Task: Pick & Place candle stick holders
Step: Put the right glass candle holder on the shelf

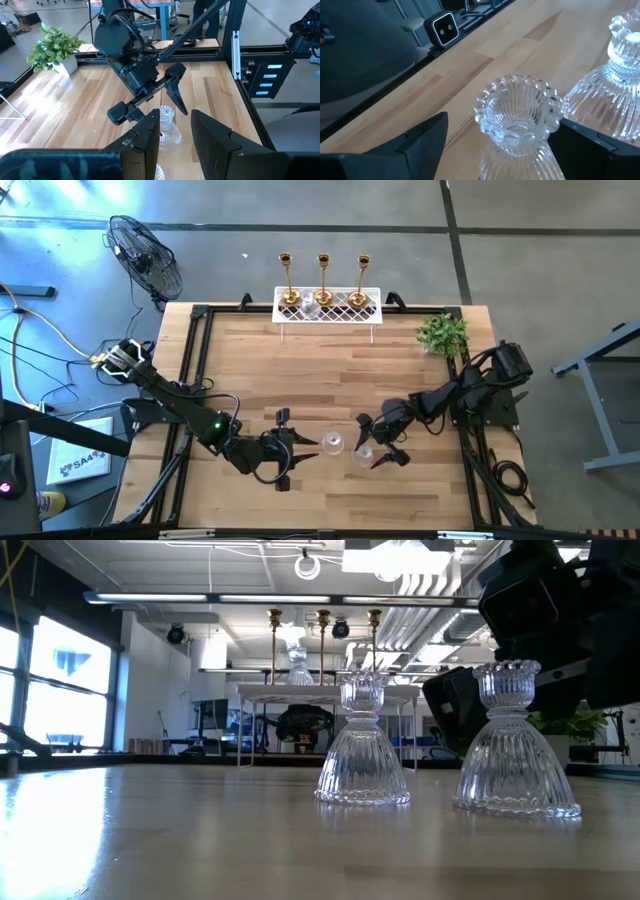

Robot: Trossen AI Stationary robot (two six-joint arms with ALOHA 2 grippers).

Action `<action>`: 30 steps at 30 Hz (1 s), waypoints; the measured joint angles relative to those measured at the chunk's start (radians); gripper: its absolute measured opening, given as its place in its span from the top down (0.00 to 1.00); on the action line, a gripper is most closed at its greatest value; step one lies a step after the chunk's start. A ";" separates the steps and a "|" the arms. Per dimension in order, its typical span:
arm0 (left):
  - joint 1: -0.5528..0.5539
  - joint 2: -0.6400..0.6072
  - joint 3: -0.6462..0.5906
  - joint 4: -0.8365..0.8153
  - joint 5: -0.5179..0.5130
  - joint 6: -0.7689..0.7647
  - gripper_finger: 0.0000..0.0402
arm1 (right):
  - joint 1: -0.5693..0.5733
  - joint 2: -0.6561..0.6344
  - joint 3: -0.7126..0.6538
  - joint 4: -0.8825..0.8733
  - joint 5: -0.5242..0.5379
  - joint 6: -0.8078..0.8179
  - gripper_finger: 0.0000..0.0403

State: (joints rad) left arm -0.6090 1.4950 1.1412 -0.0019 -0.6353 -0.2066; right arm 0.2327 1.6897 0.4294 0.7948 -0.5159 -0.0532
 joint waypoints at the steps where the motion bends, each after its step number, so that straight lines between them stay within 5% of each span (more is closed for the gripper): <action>1: 0.000 0.000 0.000 0.000 0.000 0.000 0.73 | -0.004 0.000 0.000 0.000 -0.007 0.000 0.21; 30: 0.000 0.000 0.000 0.000 0.000 0.000 0.73 | -0.017 0.000 0.002 -0.007 -0.040 -0.019 0.37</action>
State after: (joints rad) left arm -0.6090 1.4948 1.1412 -0.0021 -0.6355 -0.2066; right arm 0.2157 1.6897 0.4309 0.7876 -0.5556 -0.0719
